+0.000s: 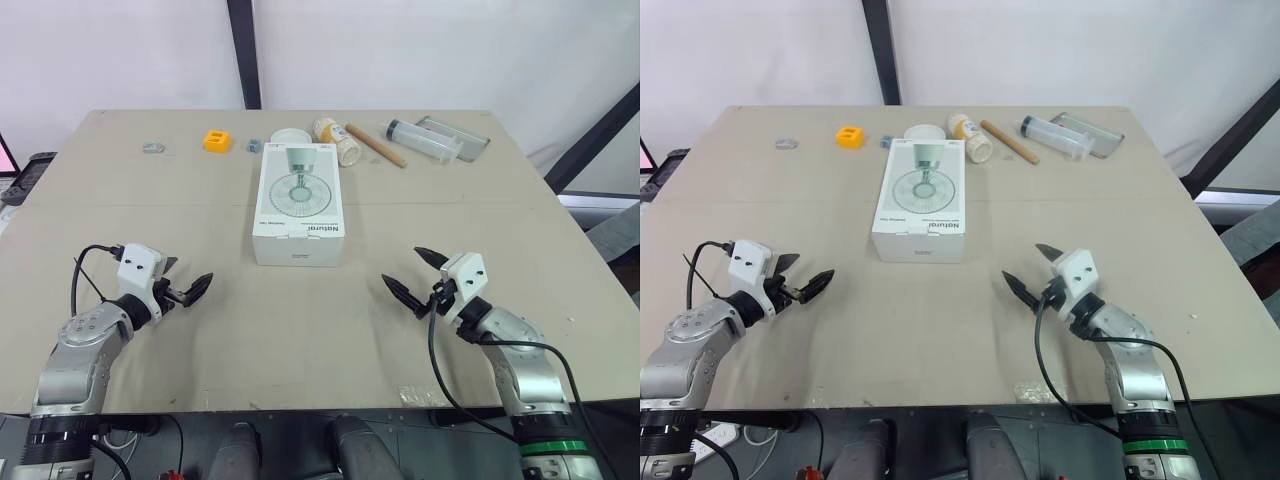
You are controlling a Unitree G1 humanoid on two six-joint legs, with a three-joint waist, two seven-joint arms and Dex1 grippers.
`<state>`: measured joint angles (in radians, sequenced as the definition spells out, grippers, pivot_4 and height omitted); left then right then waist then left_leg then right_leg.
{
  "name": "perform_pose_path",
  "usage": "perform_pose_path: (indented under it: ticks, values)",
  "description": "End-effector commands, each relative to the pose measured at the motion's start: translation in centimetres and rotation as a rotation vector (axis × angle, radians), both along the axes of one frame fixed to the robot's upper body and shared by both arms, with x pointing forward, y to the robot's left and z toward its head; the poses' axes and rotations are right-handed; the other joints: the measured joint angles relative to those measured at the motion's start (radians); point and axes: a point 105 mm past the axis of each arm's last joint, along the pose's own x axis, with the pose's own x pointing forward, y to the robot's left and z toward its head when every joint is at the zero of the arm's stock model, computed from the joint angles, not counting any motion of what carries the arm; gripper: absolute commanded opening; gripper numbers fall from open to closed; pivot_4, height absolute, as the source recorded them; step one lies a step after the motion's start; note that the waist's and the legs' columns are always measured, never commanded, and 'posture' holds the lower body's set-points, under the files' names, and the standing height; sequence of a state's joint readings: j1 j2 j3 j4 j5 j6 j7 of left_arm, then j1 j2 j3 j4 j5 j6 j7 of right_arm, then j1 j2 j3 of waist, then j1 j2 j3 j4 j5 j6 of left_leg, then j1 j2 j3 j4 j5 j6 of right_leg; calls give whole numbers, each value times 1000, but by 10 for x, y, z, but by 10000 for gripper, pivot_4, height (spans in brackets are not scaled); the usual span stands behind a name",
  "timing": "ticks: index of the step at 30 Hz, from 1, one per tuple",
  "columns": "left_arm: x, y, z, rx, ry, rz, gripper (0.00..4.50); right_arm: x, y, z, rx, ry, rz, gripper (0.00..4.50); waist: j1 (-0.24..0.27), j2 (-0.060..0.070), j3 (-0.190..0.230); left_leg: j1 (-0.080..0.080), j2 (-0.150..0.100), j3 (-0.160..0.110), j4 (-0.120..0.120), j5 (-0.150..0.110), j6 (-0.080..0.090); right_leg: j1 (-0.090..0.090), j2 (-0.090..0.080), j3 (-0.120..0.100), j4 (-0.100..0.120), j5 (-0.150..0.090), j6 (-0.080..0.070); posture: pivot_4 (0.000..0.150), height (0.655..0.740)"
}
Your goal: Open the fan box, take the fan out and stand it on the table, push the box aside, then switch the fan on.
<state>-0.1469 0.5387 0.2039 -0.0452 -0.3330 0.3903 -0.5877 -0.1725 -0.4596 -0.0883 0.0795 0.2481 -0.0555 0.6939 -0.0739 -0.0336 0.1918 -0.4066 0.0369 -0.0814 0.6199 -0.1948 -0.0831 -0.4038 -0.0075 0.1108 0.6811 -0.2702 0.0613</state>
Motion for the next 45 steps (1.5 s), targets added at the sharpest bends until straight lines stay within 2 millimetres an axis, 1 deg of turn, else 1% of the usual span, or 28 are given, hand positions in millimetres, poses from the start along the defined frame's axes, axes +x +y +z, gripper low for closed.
perform_pose_path:
  ticks: [1,21,24,26,27,29,30,33,35,36,37,38,39,41,43,44,45]
  values:
    - [0,2,15,18,-60,2,44891,1,3,13,1,-55,16,45000,0,0,0,0,0,0,0,0,0,0,0,0,0,0,0,1500,7400]
    - [3,-1,16,-12,-77,11,44891,1,7,15,21,-49,24,45000,0,0,0,0,0,0,0,0,0,0,0,0,0,0,0,1500,7400]
    - [5,1,21,-56,-96,33,44891,2,7,16,27,-48,24,45000,0,0,0,0,0,0,0,0,0,0,0,0,0,0,0,1500,7400]
    - [8,2,30,-86,-132,51,44891,2,7,18,24,-53,26,45000,0,0,0,0,0,0,0,0,0,0,0,0,0,0,0,1500,7400]
    - [10,1,40,-98,-161,55,44891,3,8,19,18,-58,30,45000,0,0,0,0,0,0,0,0,0,0,0,0,0,0,0,1500,7400]
    - [18,-9,62,-106,-220,26,44891,4,11,25,3,-74,50,45000,0,0,0,0,0,0,0,0,0,0,0,0,0,0,0,1500,7400]
    - [20,-15,69,-107,-238,4,44891,4,14,27,-5,-81,63,45000,0,0,0,0,0,0,0,0,0,0,0,0,0,0,0,1500,7400]
    - [26,-33,80,-111,-246,-63,44891,6,20,32,-18,-94,89,45000,3,0,0,0,0,0,1,0,0,1,0,0,0,1,1,1500,7400]
    - [30,-53,87,-116,-248,-136,44891,8,25,37,-18,-106,103,45000,2,0,0,0,0,0,2,0,0,1,0,0,0,1,1,1500,7400]
    - [32,-60,89,-121,-246,-160,44891,9,27,39,-17,-110,108,45000,2,0,0,0,-1,0,1,0,0,1,0,0,0,1,1,1500,7400]
    - [35,-69,92,-130,-245,-191,42454,9,30,42,-15,-116,115,45000,2,0,0,0,-1,0,1,0,0,1,0,0,0,2,-1,1500,7400]
    - [36,-74,95,-136,-243,-208,38966,9,31,43,-13,-119,119,45000,2,0,0,0,-1,0,1,0,0,1,0,0,0,2,-1,1500,7400]
    - [39,-82,94,-128,-228,-234,37762,9,34,45,-10,-124,126,45000,1,0,0,0,-1,0,1,0,0,1,0,0,0,2,-1,1500,7400]
    - [43,-95,91,-106,-201,-276,28970,9,39,48,-5,-129,138,45000,1,0,0,0,-1,0,1,0,0,1,0,0,0,2,-2,1500,7400]
    - [46,-102,89,-87,-186,-293,21691,8,41,49,-2,-131,146,45000,-1,0,0,0,-1,0,1,0,0,1,0,0,0,2,-2,1500,7400]
    - [47,-107,87,-80,-177,-313,19123,7,44,49,-5,-132,156,45000,-1,0,0,0,-1,0,1,0,0,1,0,0,0,2,-2,1500,7400]
    - [48,-111,85,-76,-166,-330,19123,7,46,50,-7,-134,164,45000,-2,0,0,0,-1,0,1,0,0,1,0,0,0,2,-2,1500,7400]
